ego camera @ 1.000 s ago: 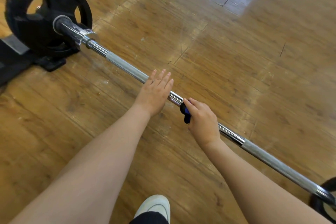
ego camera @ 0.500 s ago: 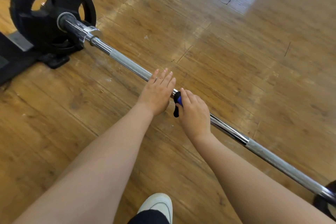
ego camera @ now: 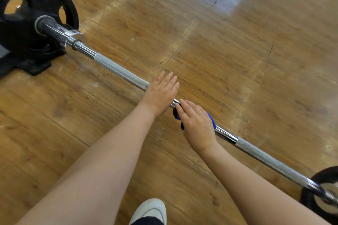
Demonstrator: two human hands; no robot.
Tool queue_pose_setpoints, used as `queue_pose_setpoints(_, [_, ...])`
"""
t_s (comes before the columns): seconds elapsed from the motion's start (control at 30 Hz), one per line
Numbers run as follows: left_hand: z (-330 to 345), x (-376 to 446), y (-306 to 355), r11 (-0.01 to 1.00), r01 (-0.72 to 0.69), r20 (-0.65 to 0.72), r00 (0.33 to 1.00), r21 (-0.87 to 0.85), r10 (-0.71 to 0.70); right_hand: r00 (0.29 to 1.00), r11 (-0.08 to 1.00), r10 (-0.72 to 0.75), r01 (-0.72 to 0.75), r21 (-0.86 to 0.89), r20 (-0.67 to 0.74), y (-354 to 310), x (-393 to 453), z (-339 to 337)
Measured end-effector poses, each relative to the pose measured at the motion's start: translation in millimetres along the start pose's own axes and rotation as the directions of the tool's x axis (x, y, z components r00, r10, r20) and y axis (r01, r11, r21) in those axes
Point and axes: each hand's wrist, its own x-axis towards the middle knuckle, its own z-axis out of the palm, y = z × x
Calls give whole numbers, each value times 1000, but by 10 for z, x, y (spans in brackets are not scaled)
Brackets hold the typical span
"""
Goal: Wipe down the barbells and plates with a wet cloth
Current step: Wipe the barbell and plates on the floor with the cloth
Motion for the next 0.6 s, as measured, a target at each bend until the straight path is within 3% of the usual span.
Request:
queue_pose_setpoints(0.17, [13,24,22,1000,9,28,1000,-20,-8,996,999,46,-48,19,76,-15,-41,66])
queue_pose_setpoints(0.4, [-50,140,-22,995,-55,126,990,-78,64,989,989,147,-147,30,25,88,-308,1])
queue_pose_setpoints(0.6, [46,27,-53,996,22,9,1000,-87,-21,964,964,250,-239,118,-90,-23,95,-31])
